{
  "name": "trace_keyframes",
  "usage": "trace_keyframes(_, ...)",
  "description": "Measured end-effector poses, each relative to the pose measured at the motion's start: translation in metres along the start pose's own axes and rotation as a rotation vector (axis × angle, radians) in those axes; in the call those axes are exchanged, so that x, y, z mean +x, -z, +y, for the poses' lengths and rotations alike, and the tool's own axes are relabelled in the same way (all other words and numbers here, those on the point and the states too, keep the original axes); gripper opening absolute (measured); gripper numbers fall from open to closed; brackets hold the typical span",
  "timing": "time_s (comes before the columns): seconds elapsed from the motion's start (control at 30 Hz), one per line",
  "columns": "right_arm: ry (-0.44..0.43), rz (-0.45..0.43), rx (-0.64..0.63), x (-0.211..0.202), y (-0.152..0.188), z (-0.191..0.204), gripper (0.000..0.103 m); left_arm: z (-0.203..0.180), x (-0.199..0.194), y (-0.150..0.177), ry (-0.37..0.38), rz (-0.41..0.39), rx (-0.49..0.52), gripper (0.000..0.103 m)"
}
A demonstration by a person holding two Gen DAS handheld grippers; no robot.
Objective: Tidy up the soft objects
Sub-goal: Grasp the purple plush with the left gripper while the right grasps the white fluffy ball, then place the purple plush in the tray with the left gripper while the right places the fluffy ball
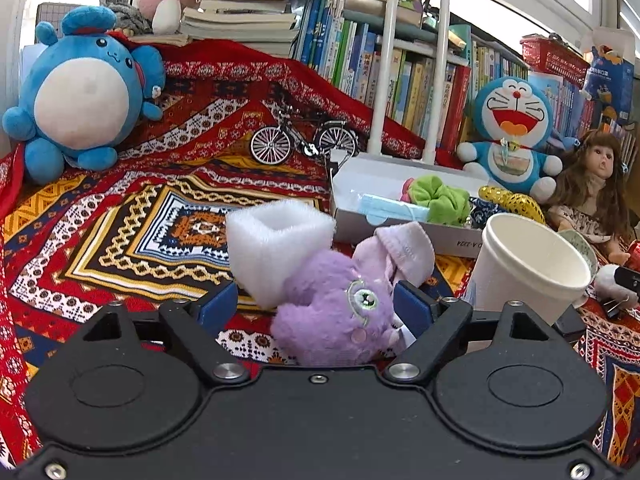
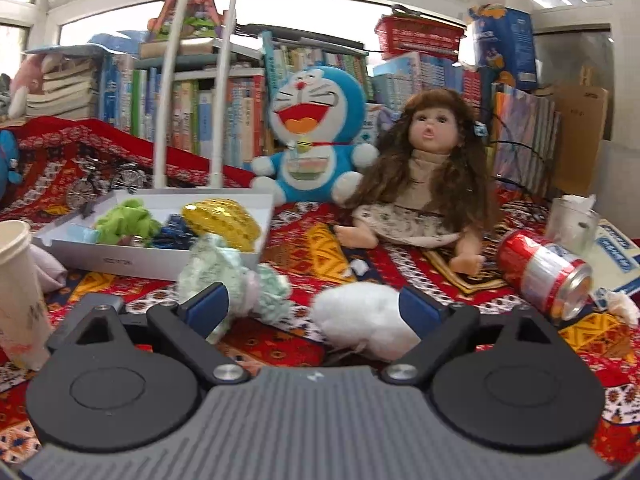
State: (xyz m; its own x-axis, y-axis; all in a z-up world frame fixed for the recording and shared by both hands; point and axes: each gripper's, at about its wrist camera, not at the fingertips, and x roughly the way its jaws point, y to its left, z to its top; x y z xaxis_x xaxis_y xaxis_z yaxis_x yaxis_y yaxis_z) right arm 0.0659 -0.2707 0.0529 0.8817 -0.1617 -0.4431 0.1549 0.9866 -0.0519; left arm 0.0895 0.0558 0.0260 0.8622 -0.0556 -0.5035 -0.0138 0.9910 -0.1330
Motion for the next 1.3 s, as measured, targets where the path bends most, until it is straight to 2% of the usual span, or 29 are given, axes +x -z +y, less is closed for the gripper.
trace_keyframes(0.33, 0.021, 0.081, 0.095, 0.032, -0.002, -0.028, 0.100, -0.005, 0.009, 0.006, 0.010, 0.020, -0.005, 0.082)
trace_keyframes(0.6, 0.008, 0.112, 0.130, 0.042, 0.004, -0.031, 0.099, -0.005, 0.018, 0.008, 0.025, 0.030, -0.020, 0.068)
trace_keyframes(0.77, 0.008, 0.125, 0.122, 0.043, 0.004, -0.028, 0.089, -0.008, 0.020, 0.009, 0.018, 0.026, -0.007, 0.065)
trace_keyframes(0.9, 0.019, 0.129, 0.123, 0.043, 0.004, -0.027, 0.071, -0.010, 0.019, 0.010, 0.014, 0.025, 0.002, 0.062)
trace_keyframes(1.3, -0.033, 0.075, 0.143, 0.024, -0.013, -0.026, 0.068, -0.006, -0.009, -0.009, 0.036, -0.026, -0.021, 0.060)
